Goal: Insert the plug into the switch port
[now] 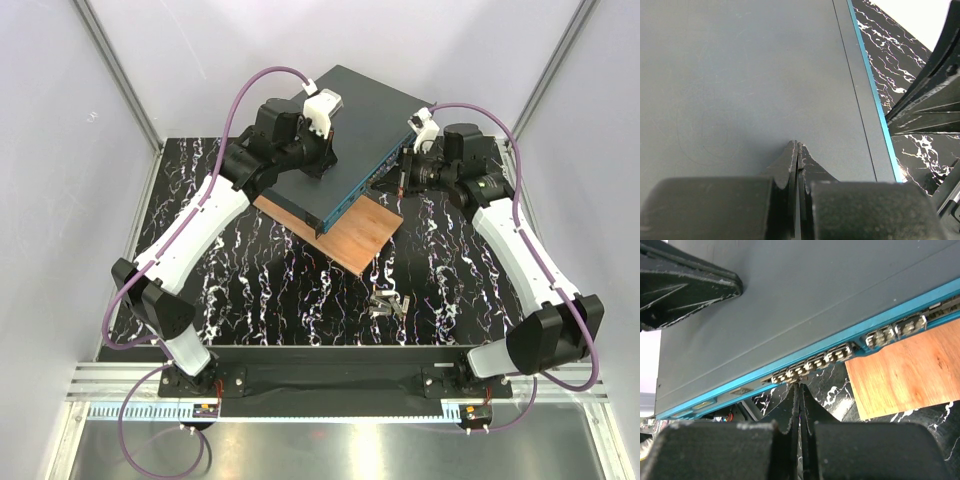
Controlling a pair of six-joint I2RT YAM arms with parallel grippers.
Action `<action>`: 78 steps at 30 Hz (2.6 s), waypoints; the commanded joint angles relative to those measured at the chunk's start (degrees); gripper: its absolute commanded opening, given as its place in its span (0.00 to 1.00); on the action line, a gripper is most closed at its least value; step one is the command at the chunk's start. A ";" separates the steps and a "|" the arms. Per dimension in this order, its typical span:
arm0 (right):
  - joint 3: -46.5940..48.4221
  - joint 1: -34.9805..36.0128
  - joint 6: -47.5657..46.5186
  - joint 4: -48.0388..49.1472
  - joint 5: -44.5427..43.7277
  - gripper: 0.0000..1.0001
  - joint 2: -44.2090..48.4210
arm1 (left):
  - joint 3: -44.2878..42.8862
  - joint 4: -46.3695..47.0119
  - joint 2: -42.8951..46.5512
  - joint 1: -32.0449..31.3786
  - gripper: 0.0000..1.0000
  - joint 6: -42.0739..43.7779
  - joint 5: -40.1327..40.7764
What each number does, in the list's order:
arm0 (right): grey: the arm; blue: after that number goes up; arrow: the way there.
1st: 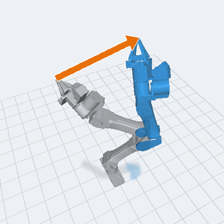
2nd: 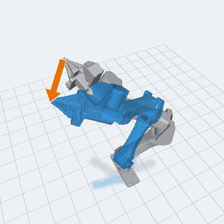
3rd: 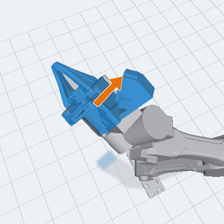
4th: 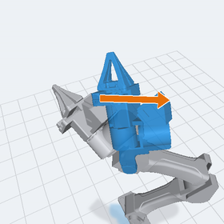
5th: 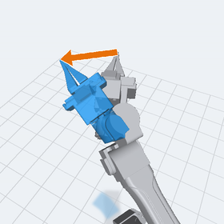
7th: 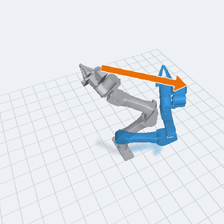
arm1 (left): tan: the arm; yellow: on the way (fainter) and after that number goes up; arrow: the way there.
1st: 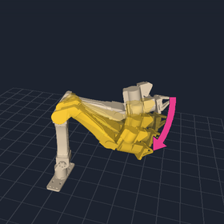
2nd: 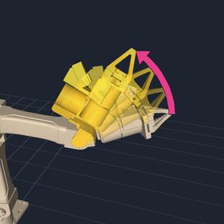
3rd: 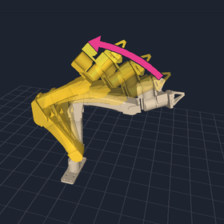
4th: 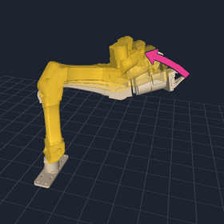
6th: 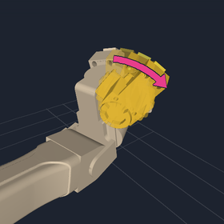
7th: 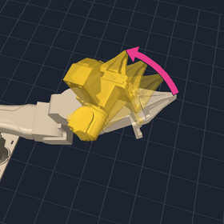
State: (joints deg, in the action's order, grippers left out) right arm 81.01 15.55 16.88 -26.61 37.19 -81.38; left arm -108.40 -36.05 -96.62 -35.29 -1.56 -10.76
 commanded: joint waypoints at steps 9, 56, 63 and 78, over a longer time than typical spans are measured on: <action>2.83 0.36 3.15 6.13 0.78 0.00 -2.37 | -1.82 2.04 -0.76 0.04 0.00 -0.02 -1.54; 2.57 0.44 3.24 6.22 0.60 0.00 -3.17 | -14.56 -4.81 -9.02 23.16 0.02 19.76 -0.11; 3.10 0.53 2.98 5.96 0.16 0.00 -3.60 | -14.82 -8.07 -10.08 24.83 0.02 20.37 -11.54; 5.82 0.53 5.35 7.71 0.25 0.00 -6.59 | -16.93 -13.16 -12.36 24.57 0.02 21.42 -22.55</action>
State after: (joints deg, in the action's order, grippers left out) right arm 84.01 15.20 20.82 -29.04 40.16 -84.95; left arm -123.81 -44.91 -107.74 -10.13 19.73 -28.80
